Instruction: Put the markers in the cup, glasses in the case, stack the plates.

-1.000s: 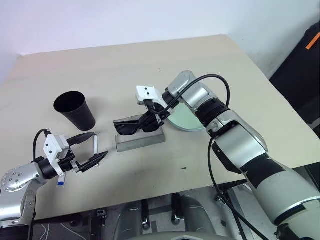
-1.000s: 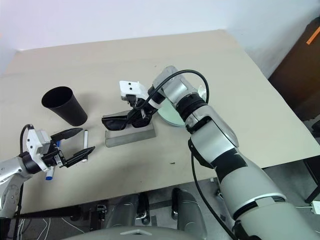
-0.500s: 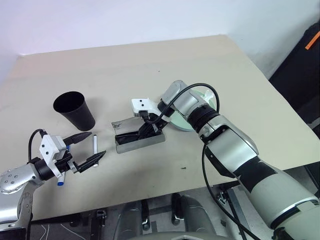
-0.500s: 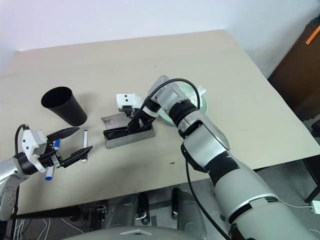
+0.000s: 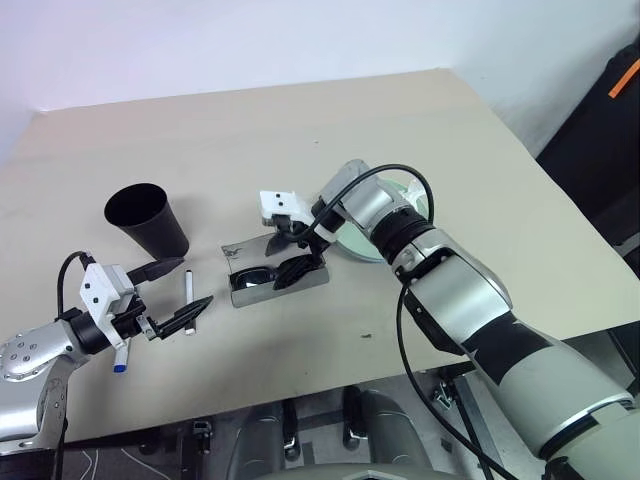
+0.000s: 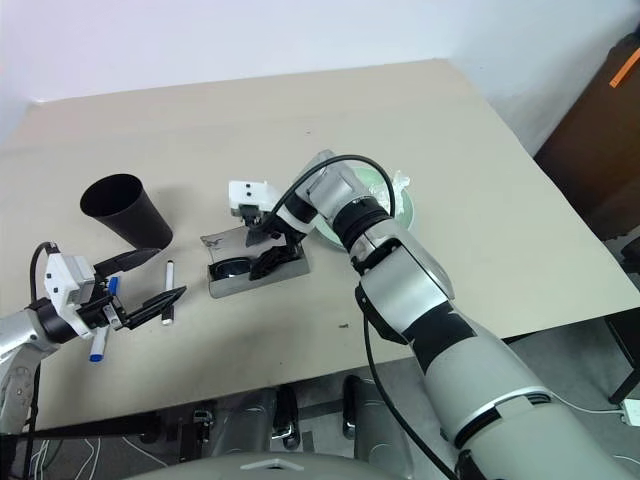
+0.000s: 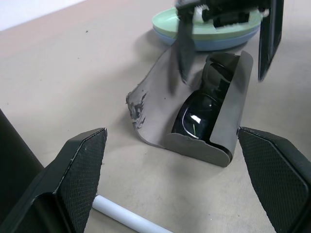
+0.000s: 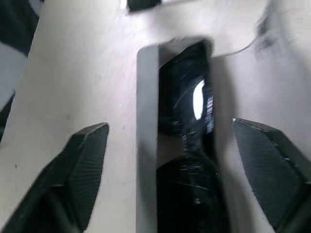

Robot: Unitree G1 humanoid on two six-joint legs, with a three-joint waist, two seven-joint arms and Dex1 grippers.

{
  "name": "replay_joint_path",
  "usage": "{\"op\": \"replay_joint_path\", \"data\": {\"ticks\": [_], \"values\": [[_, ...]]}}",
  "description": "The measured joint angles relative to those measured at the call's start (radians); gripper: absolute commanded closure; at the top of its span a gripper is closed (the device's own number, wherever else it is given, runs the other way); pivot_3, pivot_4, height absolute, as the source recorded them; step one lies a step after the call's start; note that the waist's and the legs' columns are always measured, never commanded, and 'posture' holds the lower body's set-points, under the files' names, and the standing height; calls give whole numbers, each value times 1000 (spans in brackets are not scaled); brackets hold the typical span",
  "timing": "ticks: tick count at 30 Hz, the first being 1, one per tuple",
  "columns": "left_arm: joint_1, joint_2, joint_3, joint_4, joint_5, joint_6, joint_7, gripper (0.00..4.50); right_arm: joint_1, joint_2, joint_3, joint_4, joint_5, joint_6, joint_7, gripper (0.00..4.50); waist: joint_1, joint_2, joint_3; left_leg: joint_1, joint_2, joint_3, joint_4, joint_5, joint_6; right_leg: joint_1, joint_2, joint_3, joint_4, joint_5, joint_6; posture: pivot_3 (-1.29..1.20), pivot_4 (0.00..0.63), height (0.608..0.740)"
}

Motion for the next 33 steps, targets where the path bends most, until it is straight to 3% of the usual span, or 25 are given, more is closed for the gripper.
{"op": "replay_joint_path", "data": {"ticks": [8, 9, 14, 21, 26, 33], "values": [[-19, 0, 0, 21, 1, -1, -5, 0, -69, -21, -200, 29, 96, 94, -186, 414, 1, 0, 0, -1, 0, 0, 0, 0, 0, 0, 0, 1, 0, 1, -2, 0, 150, 740], [-19, 0, 0, 23, 1, -1, -6, 0, -81, -31, -223, 41, 104, 107, -215, 587, 1, 0, 0, -1, 0, 0, 0, 0, 0, 0, 0, 1, -1, 1, -2, 0, 150, 740], [-21, 1, 1, 42, 2, -4, -11, 0, -83, -43, -310, 102, 126, 115, -375, 2007, -2, 0, 0, -2, 0, 1, -1, 0, 0, -2, 0, 1, 0, 1, -2, 0, 150, 740], [-49, 11, 0, 57, 11, -18, -16, 0, -18, -6, -273, 139, 48, -34, -554, 4462, -11, -1, 0, -2, 0, 1, 0, 1, -2, -2, 0, 0, 2, 1, 0, 0, 150, 740], [-38, 11, 1, 57, 17, -19, -17, 0, 42, 5, -198, 163, -31, -89, -537, 4462, -21, 0, 0, -1, 0, 1, 1, 2, -2, -2, 0, 0, 3, 1, 3, 0, 150, 740], [-1, 11, 4, 52, 22, -21, -13, 0, 95, -36, -149, 83, -44, -136, -266, 4462, -23, 0, 0, 7, 1, 0, 0, 3, -3, 5, 2, 0, 4, -2, 0, 0, 150, 740]]}}
